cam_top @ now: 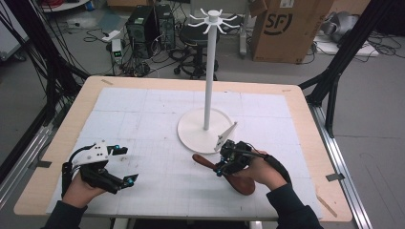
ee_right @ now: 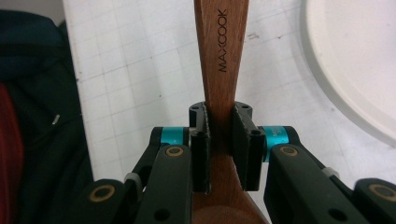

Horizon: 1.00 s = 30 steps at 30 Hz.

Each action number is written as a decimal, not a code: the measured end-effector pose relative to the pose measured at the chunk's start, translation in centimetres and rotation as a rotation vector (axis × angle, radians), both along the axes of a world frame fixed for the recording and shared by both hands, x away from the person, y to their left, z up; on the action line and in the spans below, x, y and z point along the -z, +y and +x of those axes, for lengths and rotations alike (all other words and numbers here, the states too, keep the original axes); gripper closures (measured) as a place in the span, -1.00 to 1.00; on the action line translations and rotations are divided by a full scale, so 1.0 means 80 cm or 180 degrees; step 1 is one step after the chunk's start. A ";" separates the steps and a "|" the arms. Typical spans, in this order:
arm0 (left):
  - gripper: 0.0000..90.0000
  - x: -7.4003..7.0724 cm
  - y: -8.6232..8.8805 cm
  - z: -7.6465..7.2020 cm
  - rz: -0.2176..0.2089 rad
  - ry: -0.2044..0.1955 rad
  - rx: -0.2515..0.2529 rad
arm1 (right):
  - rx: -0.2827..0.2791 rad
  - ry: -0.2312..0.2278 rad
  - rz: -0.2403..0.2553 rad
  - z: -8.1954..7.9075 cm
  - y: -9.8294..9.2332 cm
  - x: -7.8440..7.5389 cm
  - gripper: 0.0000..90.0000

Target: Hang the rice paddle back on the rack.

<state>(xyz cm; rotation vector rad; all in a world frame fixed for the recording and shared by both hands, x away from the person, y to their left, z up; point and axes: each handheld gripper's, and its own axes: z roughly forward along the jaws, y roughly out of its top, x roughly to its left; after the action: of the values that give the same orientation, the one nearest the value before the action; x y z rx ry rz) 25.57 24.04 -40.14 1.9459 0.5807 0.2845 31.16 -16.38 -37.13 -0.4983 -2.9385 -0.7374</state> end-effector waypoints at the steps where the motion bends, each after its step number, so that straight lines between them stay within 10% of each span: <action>1: -0.96 0.000 0.000 0.000 0.0002 -0.0005 -0.0002 | -0.0004 -0.0022 0.0030 0.000 -0.004 -0.002 0.75; 30: -0.96 0.000 -0.001 0.000 0.0007 0.0001 0.0014 | 0.0296 -0.0257 0.0913 0.004 -0.065 -0.070 0.75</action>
<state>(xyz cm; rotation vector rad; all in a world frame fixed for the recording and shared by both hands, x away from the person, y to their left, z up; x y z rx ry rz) 25.61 23.94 -40.14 1.9491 0.5765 0.2822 31.47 -21.54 -31.51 -0.5929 -2.8256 -1.1929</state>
